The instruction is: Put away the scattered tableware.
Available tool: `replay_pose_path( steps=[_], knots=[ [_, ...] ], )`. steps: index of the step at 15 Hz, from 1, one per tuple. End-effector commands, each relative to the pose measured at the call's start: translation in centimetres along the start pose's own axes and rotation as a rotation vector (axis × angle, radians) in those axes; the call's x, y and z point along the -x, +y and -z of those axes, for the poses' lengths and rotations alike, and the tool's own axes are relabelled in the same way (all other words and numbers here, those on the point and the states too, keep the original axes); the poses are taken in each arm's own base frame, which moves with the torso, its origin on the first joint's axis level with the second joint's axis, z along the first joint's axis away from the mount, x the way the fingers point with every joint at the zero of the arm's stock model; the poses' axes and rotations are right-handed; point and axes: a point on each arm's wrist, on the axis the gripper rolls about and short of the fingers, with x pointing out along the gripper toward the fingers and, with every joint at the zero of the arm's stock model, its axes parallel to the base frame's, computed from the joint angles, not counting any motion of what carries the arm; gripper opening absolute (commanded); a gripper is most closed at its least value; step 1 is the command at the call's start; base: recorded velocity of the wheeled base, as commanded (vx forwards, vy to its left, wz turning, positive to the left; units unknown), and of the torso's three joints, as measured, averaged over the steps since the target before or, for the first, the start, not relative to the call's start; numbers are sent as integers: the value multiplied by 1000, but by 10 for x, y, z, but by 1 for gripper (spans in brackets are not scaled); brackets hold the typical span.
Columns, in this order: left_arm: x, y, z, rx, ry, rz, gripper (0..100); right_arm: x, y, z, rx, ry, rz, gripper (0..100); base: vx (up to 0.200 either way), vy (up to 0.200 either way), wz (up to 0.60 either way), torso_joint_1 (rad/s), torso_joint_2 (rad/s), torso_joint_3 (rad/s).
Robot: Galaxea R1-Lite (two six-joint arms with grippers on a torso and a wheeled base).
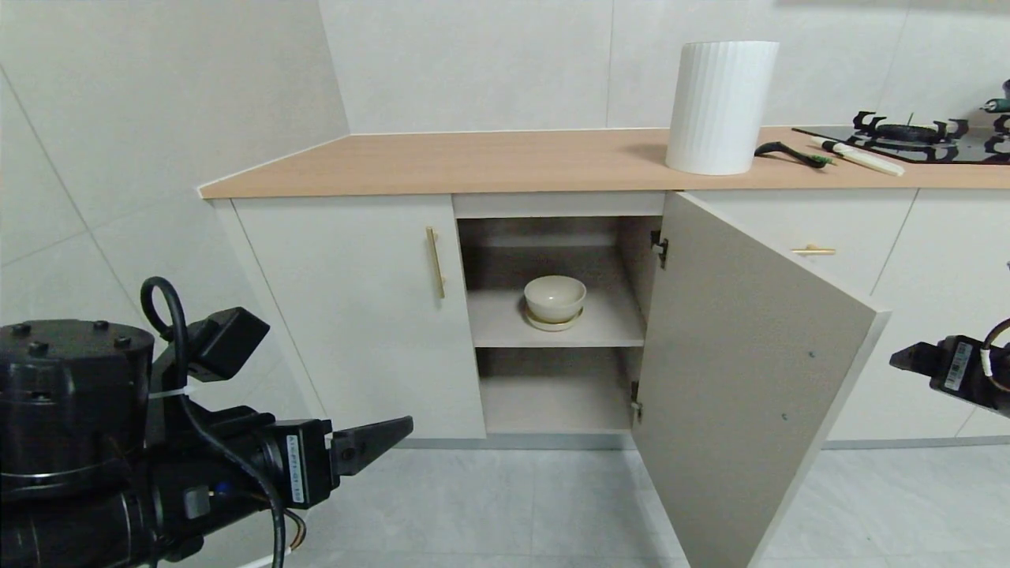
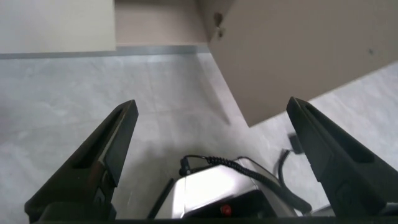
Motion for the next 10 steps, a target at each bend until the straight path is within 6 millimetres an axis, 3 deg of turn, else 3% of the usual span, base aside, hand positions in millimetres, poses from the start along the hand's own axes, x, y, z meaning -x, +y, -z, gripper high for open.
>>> replay_pose_path(
  steps=[1,4,10],
  knots=[
    [-1,0,0,0,2,0,100,-17,5,6,-3,39,15,100,0,0,0,0,0,0],
    [-1,0,0,0,2,0,100,-22,10,8,-11,54,9,100,0,0,0,0,0,0],
    [1,-1,-1,2,-6,8,100,-14,47,32,-4,121,-115,100,0,0,0,0,0,0]
  ],
)
